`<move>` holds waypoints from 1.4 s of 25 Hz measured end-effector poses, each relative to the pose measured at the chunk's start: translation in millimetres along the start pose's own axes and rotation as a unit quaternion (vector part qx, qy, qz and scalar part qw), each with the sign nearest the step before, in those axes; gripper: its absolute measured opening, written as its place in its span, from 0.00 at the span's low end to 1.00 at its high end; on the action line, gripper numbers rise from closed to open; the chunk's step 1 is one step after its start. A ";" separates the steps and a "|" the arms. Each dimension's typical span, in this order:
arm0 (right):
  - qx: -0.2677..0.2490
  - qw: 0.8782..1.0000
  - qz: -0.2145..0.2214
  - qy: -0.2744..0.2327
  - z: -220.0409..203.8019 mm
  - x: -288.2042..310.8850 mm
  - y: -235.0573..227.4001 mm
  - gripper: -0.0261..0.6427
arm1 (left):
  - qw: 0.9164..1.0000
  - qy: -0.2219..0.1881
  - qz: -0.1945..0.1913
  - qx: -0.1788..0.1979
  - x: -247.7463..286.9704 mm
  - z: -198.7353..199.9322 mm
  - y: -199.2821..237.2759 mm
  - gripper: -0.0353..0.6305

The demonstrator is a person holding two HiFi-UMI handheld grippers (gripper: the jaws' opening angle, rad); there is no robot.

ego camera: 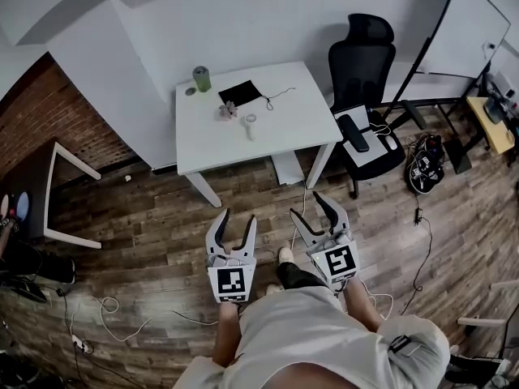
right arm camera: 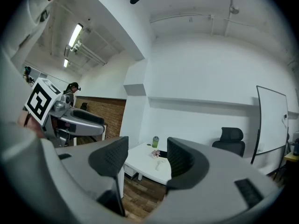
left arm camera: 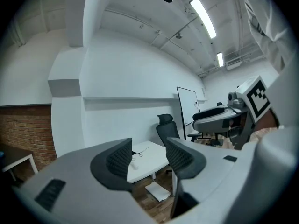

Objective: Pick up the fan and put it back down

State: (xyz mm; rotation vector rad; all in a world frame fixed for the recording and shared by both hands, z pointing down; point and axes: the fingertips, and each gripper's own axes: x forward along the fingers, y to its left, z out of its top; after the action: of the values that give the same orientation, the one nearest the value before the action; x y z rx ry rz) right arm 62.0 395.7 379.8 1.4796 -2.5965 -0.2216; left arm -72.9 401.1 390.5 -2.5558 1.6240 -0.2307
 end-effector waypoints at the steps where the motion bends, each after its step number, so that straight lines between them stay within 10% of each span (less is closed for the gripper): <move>1: -0.001 1.000 0.001 0.000 -0.4 6.2 -4.1 0.43 | 1.000 0.000 0.002 0.000 6.2 -0.2 2.9 0.38; 35: 0.012 0.998 0.065 -0.007 -21.1 157.1 -126.7 0.42 | 0.998 0.016 0.054 0.000 183.5 8.7 45.3 0.38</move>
State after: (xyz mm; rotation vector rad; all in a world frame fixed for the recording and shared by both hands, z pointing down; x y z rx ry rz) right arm 93.4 195.3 383.6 1.3142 -2.7026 -0.1877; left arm -34.9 215.8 387.4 -2.4675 1.7664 -0.2644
